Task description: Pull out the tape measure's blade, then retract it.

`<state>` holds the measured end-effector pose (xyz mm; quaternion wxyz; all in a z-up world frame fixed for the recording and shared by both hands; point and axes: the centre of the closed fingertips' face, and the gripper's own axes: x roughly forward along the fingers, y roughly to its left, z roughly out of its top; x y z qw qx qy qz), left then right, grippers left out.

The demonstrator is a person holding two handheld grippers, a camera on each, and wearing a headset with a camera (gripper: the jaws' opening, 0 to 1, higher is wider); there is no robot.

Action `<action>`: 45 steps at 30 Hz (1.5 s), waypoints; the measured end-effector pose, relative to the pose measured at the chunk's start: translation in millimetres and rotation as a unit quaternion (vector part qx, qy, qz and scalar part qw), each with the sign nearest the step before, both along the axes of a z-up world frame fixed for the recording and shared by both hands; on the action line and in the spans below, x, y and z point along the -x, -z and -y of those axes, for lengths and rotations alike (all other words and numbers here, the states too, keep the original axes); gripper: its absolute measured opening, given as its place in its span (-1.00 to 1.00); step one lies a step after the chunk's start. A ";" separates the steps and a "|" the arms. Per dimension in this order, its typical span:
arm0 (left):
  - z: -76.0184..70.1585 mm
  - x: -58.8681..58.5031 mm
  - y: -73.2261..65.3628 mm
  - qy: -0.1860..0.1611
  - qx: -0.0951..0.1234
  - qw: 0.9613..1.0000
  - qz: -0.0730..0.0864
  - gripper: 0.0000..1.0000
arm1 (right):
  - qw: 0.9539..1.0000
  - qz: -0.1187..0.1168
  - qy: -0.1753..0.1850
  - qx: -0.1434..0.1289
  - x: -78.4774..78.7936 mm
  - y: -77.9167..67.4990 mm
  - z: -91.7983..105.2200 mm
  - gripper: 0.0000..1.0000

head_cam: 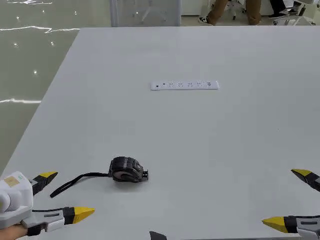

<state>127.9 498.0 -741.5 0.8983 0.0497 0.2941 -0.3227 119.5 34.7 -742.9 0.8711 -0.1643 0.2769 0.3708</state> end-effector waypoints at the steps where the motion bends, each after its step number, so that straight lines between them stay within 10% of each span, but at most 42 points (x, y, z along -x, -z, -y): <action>1: 0.8 0.5 0.4 0.001 0.003 1.000 -0.003 0.96 | 1.000 -0.004 0.002 0.001 -0.1 0.9 0.0 1.00; 5: 0.1 1.6 0.9 0.001 0.004 1.000 -0.008 1.00 | 1.000 -0.007 0.003 0.003 -0.1 2.0 0.0 1.00; 8: 3.7 11.3 6.6 0.013 0.017 0.998 -0.055 1.00 | 1.000 0.008 -0.001 0.007 -1.7 -0.2 -0.4 1.00; 11: 6.5 1.0 -4.2 0.024 0.017 1.000 -0.001 1.00 | 1.000 0.003 -0.003 0.002 -1.2 -0.8 -3.3 1.00; 19: 11.5 -6.8 -6.1 0.045 0.008 0.999 -0.014 1.00 | 1.000 0.013 -0.017 0.003 -6.1 -10.6 -15.3 1.00; 25: 14.0 -13.9 0.3 0.099 -0.057 0.993 -0.014 0.87 | 0.999 0.013 -0.034 0.005 -13.4 -11.3 -27.1 1.00; 29: 23.4 -20.2 -1.1 0.124 -0.055 0.991 -0.020 0.82 | 0.999 0.017 -0.044 0.005 -20.6 -14.2 -37.6 1.00; 38: 40.1 -28.0 1.2 0.215 -0.102 0.971 -0.032 0.82 | 0.997 0.022 -0.071 0.000 -33.7 -20.6 -66.9 1.00; 45: 50.1 -36.5 -1.8 0.294 -0.153 0.943 -0.036 0.79 | 0.994 0.018 -0.104 -0.001 -42.8 -18.5 -91.1 1.00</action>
